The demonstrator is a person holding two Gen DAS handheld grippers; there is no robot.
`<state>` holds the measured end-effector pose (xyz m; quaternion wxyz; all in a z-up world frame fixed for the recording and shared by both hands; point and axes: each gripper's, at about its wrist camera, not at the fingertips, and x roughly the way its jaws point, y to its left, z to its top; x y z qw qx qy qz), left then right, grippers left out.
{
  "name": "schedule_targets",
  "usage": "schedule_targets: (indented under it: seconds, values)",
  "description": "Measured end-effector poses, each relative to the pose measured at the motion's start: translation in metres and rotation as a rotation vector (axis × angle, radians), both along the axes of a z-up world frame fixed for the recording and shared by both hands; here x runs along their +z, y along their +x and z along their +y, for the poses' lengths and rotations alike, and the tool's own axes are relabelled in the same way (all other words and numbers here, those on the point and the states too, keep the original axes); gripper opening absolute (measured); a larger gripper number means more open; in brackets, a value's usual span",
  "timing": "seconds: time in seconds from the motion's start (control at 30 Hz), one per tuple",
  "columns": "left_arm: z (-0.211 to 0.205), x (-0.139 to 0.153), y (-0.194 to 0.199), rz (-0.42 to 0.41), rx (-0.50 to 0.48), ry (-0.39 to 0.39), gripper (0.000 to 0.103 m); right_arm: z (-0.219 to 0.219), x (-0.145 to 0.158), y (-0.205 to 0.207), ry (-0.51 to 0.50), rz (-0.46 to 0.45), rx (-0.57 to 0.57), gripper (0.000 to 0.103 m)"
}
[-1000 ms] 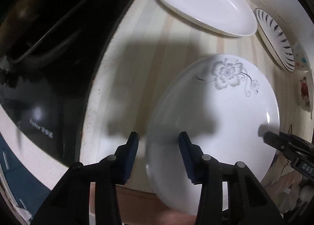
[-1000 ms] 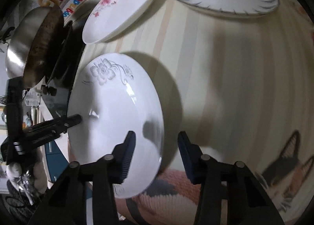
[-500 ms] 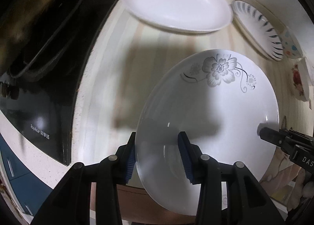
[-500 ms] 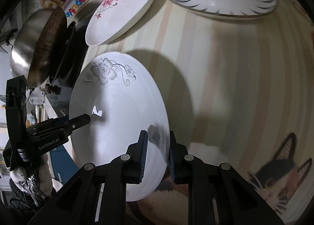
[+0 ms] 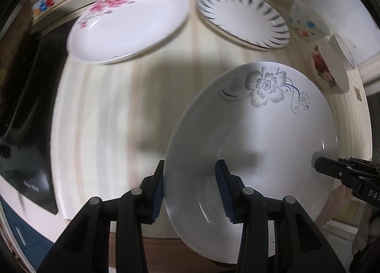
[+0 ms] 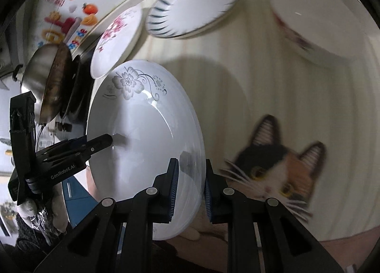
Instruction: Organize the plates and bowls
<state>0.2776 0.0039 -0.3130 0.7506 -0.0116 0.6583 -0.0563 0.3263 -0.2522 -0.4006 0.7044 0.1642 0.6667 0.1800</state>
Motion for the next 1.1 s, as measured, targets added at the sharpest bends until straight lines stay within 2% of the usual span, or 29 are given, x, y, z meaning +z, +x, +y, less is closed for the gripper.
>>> schedule_targets:
  seconds: [0.4, 0.57, 0.77, 0.93, 1.1]
  values:
    - [-0.030, -0.021, 0.010, 0.032, -0.053, 0.022, 0.038, -0.049, -0.027, -0.012, -0.006, 0.033, -0.073, 0.022]
    - [-0.037, -0.029, 0.015, 0.039, -0.045, 0.030, 0.039, -0.052, -0.033, -0.010, -0.003, 0.038, -0.077, 0.022]
    - [-0.066, -0.051, 0.033, 0.046, -0.037, 0.045, 0.039, -0.051, -0.038, -0.008, -0.005, 0.043, -0.071, 0.022]
    - [-0.067, -0.061, 0.033, 0.042, -0.045, 0.050, 0.039, -0.047, -0.039, -0.006, -0.010, 0.045, -0.080, 0.022]
    - [-0.064, -0.057, 0.026, 0.045, -0.053, 0.046, 0.038, -0.048, -0.039, -0.004, -0.008, 0.048, -0.090, 0.022]
